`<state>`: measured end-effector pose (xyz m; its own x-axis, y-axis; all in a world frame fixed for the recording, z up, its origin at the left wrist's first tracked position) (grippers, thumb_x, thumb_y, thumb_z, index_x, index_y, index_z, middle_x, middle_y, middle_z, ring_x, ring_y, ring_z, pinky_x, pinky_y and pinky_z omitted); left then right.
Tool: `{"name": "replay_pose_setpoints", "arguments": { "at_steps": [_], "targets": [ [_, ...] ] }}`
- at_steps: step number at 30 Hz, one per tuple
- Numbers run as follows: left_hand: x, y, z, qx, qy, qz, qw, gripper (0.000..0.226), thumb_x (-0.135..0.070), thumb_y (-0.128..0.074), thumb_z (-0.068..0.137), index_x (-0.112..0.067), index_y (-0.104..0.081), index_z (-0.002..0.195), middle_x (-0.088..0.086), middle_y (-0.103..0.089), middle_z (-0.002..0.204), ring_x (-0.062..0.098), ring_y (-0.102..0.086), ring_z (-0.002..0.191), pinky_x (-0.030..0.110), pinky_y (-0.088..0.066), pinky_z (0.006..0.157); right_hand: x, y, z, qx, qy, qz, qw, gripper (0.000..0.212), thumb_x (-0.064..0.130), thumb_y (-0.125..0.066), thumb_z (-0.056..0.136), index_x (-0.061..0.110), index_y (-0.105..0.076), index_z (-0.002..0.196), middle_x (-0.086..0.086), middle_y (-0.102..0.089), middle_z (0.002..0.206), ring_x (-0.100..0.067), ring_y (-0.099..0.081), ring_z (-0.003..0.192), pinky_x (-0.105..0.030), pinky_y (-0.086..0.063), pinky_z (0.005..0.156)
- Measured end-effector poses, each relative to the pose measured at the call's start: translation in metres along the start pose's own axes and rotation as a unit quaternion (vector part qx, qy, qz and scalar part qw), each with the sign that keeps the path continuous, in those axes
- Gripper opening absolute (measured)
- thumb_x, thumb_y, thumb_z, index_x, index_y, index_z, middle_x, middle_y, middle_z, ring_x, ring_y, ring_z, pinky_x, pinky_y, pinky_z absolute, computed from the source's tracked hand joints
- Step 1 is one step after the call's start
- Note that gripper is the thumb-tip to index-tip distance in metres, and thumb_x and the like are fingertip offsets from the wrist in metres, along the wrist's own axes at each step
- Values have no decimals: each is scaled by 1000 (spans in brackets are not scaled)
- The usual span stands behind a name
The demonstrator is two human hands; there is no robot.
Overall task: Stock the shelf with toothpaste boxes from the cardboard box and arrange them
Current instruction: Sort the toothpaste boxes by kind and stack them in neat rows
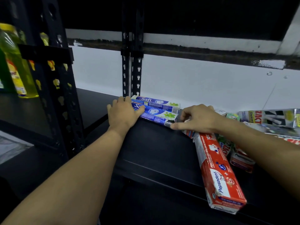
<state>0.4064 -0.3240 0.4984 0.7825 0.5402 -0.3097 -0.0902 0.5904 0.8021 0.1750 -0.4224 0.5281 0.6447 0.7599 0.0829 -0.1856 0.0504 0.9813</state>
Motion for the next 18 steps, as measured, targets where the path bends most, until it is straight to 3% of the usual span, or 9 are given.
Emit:
{"name": "replay_pose_setpoints", "arguments": {
  "at_steps": [6, 12, 16, 18],
  "targets": [
    [18, -3, 6, -10, 41, -196, 980, 57, -70, -52, 83, -20, -62, 109, -1, -62, 115, 22, -57, 108, 35, -45, 91, -2, -3, 17, -47, -20, 15, 999, 68, 91, -58, 53, 28, -64, 78, 15, -65, 83, -8, -56, 86, -42, -37, 89],
    [23, -5, 9, 10, 64, -276, 959, 19, -42, -61, 83, -25, -63, 92, -4, -65, 105, 18, -60, 98, 30, -46, 85, -15, -7, 19, -66, -44, 14, 997, 50, 79, -58, 72, 31, -72, 82, 9, -68, 85, -16, -56, 86, -37, -38, 83],
    [28, -9, 10, 26, 71, -274, 959, 41, -40, -68, 77, -21, -67, 113, -3, -65, 117, 17, -61, 106, 36, -50, 96, -16, -9, 17, -68, -63, 27, 995, 43, 73, -56, 80, 32, -71, 80, 8, -63, 74, -17, -54, 82, -36, -39, 81],
    [29, -8, 9, 27, 78, -289, 954, 40, -40, -70, 76, -23, -67, 112, -5, -66, 116, 16, -62, 105, 35, -50, 95, -14, -9, 16, -69, -71, 31, 995, 40, 71, -56, 82, 35, -74, 88, 8, -61, 75, -18, -52, 83, -37, -40, 83]
  ]
}}
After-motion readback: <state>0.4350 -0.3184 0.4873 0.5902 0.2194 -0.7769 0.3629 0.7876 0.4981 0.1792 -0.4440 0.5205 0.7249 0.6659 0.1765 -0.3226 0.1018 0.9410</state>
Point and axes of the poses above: each hand's wrist, its own z-axis towards the middle knuckle, its own y-axis out of the back of the hand, x = y × z, the point moved 8 cm from there along z, towards the middle knuckle
